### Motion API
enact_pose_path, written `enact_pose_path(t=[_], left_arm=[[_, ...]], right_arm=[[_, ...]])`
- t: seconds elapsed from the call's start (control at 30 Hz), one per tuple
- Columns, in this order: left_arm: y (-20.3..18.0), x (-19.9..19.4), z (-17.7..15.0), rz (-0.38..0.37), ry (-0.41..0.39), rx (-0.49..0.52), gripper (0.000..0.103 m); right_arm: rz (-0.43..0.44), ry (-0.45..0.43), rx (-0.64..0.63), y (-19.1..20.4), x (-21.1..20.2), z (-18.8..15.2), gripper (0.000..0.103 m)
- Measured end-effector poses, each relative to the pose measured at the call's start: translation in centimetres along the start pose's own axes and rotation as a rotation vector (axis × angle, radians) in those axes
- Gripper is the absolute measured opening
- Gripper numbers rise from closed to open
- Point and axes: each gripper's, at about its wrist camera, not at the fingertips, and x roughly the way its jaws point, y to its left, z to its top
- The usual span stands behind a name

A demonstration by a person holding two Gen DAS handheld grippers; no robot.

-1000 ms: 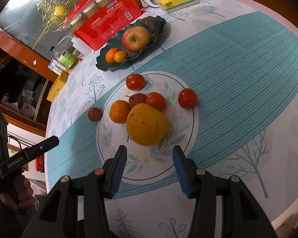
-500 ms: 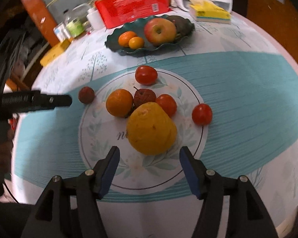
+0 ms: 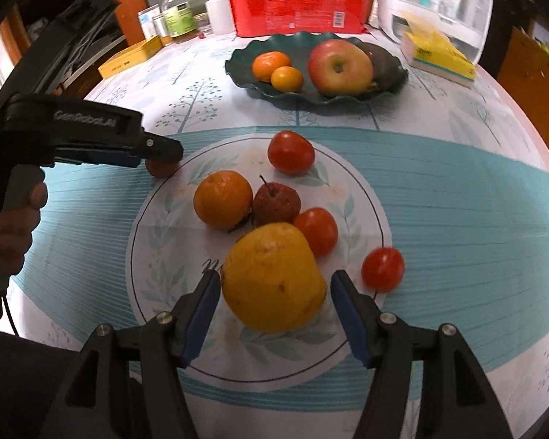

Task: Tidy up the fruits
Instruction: 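Lower the left tool onto the brown round fruit and close around it, then carry the brown fruit with the left tool while the right tool carries the yellow fruit to the green plate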

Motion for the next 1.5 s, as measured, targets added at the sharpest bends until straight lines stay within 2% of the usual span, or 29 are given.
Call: enact_pose_path(t=[0.07, 0.13, 0.2, 0.27, 0.4, 0.67, 1.13, 1.37, 1.5], left_arm=[[-0.1, 0.3, 0.2, 0.013, 0.004, 0.000, 0.058], [-0.2, 0.6, 0.5, 0.009, 0.004, -0.007, 0.051], [-0.3, 0.8, 0.7, 0.010, 0.004, -0.010, 0.046], [-0.3, 0.9, 0.8, 0.016, 0.002, -0.007, 0.043], [-0.2, 0.8, 0.6, 0.011, 0.011, 0.003, 0.031], [-0.7, 0.3, 0.4, -0.011, 0.010, 0.014, 0.030], [0.2, -4.8, -1.8, 0.004, -0.033, 0.048, 0.030], [1.7, -7.4, -2.9, 0.025, -0.038, 0.032, 0.030], [2.5, -8.7, -3.1, -0.008, -0.039, 0.001, 0.030]], right_arm=[[0.002, 0.002, -0.011, -0.2, 0.2, 0.2, 0.063], [0.010, 0.004, -0.014, -0.4, 0.3, 0.4, 0.061], [0.025, 0.006, -0.024, -0.3, 0.4, 0.5, 0.054], [0.031, 0.007, -0.039, -0.1, 0.4, 0.5, 0.053], [0.031, 0.008, -0.041, -0.1, 0.3, 0.5, 0.052], [0.029, 0.025, -0.024, -0.1, -0.2, 0.0, 0.051], [0.003, -0.003, 0.033, 1.3, -3.2, -1.5, 0.050], [-0.008, -0.012, 0.130, 1.3, -5.1, -3.1, 0.050], [-0.027, -0.003, 0.194, 0.3, -6.0, -3.6, 0.050]])
